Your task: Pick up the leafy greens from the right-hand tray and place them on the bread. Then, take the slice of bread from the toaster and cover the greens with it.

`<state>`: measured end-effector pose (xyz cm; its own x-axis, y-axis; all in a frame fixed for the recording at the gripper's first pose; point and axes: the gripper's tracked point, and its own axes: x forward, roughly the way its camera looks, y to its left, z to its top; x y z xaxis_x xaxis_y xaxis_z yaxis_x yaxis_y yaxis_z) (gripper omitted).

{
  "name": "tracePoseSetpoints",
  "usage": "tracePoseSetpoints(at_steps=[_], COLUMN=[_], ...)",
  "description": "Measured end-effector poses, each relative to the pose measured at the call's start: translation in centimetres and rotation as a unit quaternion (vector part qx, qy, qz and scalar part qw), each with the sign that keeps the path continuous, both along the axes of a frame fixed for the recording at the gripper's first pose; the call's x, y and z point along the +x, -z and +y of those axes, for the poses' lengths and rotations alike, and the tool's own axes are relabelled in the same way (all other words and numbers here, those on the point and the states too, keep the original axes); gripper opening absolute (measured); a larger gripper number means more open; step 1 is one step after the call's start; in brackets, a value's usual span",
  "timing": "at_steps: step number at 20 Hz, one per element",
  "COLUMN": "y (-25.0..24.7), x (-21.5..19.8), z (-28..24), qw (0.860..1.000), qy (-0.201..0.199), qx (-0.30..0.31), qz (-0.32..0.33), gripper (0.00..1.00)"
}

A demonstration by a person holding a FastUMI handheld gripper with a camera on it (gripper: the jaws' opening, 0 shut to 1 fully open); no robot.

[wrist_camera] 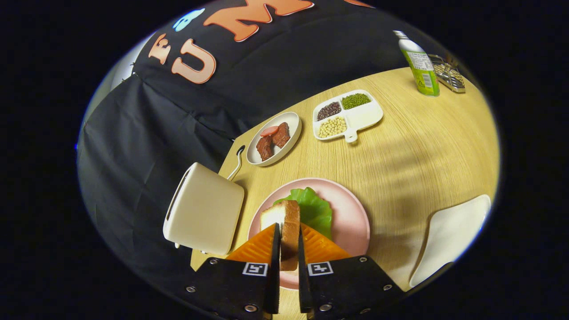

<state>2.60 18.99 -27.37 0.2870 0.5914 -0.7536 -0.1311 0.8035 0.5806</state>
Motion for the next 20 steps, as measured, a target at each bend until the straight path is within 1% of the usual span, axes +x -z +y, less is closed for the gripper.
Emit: tracePoseSetpoints(at_steps=[3,4,5,6,7,9,12,20], y=[0.2,0.4,0.6,0.7,0.7,0.3,-1.2,-6.0], x=[0.0,0.0,0.2,0.1,0.0,0.3,1.2,3.3], z=[-0.4,-0.6,-1.0,-1.4,-1.7,-1.8,-2.5,-4.8], qw=[0.999,0.999,0.998,0.996,0.995,0.993,0.987,0.966], qy=[-0.01,-0.012,-0.015,-0.016,-0.019,-0.022,-0.021,0.01], qx=[-0.03,-0.043,-0.056,-0.071,-0.081,-0.095,-0.114,-0.154], qz=[-0.023,-0.03,-0.038,-0.042,-0.048,-0.071,-0.114,-0.209], gripper=[0.31,0.33,0.39,0.43,0.49,0.55,0.59,0.66])
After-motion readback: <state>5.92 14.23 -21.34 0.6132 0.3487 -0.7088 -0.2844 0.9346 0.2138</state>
